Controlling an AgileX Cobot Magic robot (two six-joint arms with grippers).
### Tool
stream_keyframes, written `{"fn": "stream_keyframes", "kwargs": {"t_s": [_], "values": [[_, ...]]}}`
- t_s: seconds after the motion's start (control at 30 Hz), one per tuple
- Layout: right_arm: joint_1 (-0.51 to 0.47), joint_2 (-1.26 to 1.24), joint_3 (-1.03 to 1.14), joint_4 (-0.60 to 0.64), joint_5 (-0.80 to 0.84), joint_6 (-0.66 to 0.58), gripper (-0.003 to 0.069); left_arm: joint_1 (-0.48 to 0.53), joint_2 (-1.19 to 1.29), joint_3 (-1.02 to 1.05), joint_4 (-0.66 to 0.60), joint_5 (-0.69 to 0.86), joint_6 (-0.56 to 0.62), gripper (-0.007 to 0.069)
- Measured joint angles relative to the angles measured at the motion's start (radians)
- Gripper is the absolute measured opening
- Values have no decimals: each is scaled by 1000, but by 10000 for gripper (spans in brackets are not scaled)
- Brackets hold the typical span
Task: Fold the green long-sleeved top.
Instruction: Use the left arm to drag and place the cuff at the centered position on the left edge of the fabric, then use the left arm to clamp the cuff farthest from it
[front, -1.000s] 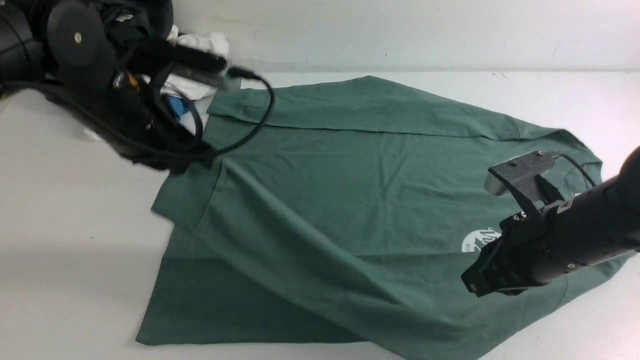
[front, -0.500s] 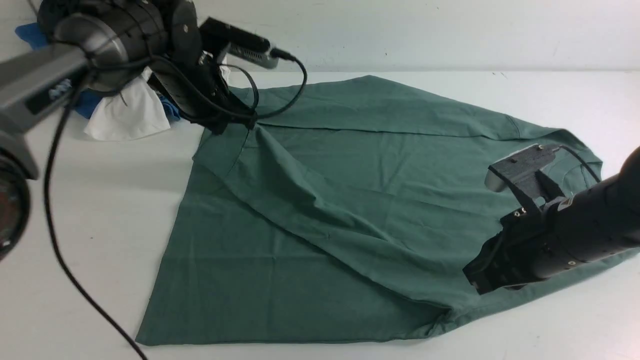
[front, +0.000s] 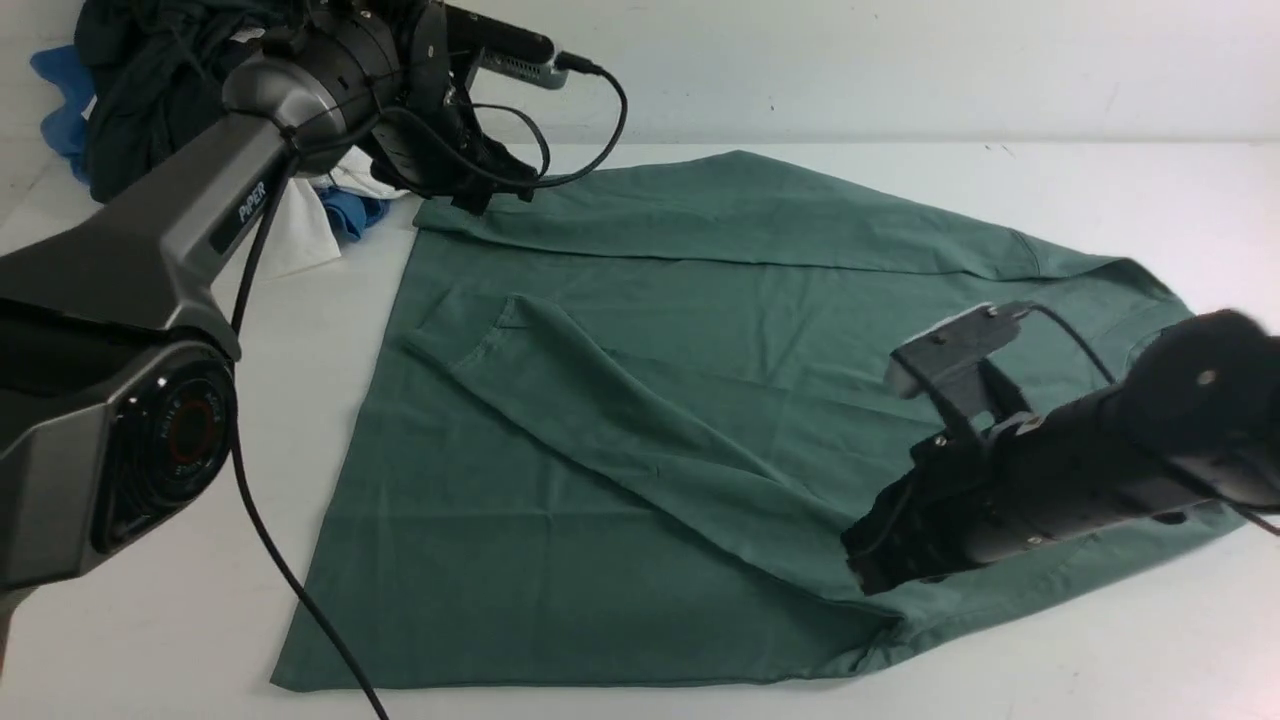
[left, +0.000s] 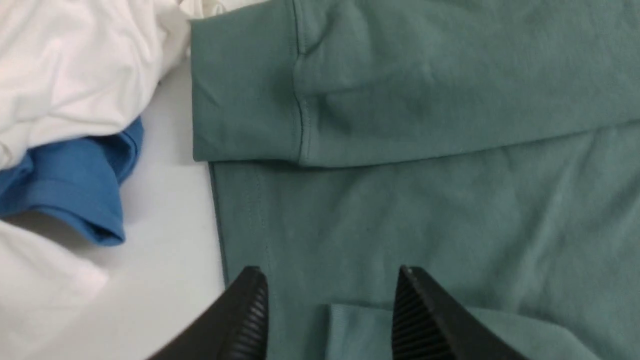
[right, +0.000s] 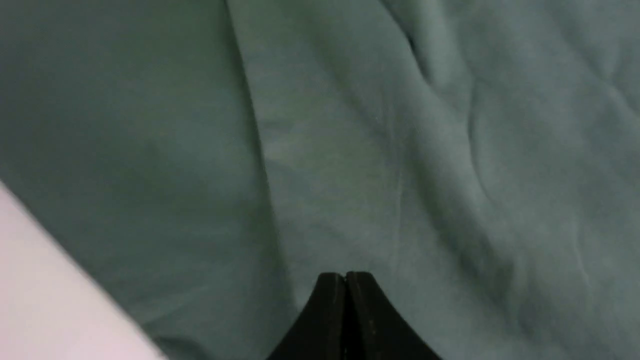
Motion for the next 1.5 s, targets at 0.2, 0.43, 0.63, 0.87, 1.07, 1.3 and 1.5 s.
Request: {"fn": "stream_keyframes", "kwargs": {"t_s": [0.2,0.43,0.63,0.87,1.07,1.3,1.5], "values": [[10,111,-10,-9,-58,-33,-5,1,69,-5,-2,0,-50,193],[10,108,-30,-214,52,105,-5,24,74,-9,-67,-60,-75,237],[10,60,-16,-261,106,170,-5,128,95,-10,-263,-152,-35,367],[10,-59,-7,-179,133,107,-5,175,165,-10,-295,-310,-1,382],[10,-77,-7,-123,122,52,-5,165,208,-12,-291,-371,33,338],[10,-77,-7,-98,122,40,-5,143,206,-13,-298,-400,168,29],[10,-77,-7,-98,123,40,-5,141,138,-11,-297,-325,182,23]]}}
